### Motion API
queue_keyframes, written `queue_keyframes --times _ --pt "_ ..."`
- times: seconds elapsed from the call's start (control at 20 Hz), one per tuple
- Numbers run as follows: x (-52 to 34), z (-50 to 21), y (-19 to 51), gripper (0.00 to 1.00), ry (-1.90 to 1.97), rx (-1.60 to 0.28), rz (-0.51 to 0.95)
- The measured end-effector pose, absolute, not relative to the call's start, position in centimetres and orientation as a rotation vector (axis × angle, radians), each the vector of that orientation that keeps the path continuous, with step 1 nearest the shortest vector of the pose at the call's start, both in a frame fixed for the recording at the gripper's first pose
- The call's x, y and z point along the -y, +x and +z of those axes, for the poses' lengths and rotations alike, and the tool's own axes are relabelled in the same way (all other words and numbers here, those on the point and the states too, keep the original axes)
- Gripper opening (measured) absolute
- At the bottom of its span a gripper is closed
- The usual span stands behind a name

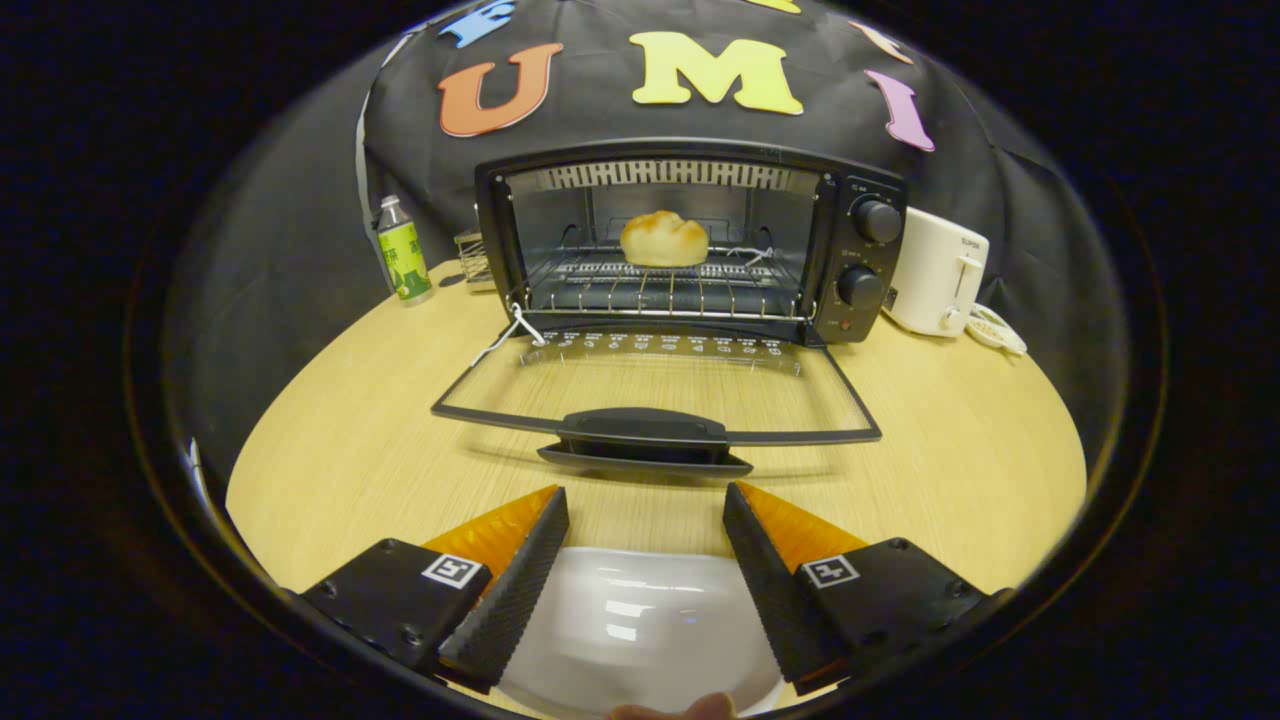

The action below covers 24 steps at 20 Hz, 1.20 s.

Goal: Open the toaster oven, put the food inside, and close the toaster oven door.

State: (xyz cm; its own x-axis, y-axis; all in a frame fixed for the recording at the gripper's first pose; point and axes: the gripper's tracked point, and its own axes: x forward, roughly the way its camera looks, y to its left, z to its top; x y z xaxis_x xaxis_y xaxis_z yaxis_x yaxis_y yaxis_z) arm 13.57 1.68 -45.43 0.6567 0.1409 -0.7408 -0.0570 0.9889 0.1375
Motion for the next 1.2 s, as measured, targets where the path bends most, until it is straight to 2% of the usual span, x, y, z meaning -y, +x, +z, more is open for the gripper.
queue_keyframes --times 0.7,1.2 --pt "-1.6 -44.6 14.5 1.00 0.113 -0.898 0.085" --pt "-0.9 -38.1 17.6 1.00 0.145 -0.695 0.072"
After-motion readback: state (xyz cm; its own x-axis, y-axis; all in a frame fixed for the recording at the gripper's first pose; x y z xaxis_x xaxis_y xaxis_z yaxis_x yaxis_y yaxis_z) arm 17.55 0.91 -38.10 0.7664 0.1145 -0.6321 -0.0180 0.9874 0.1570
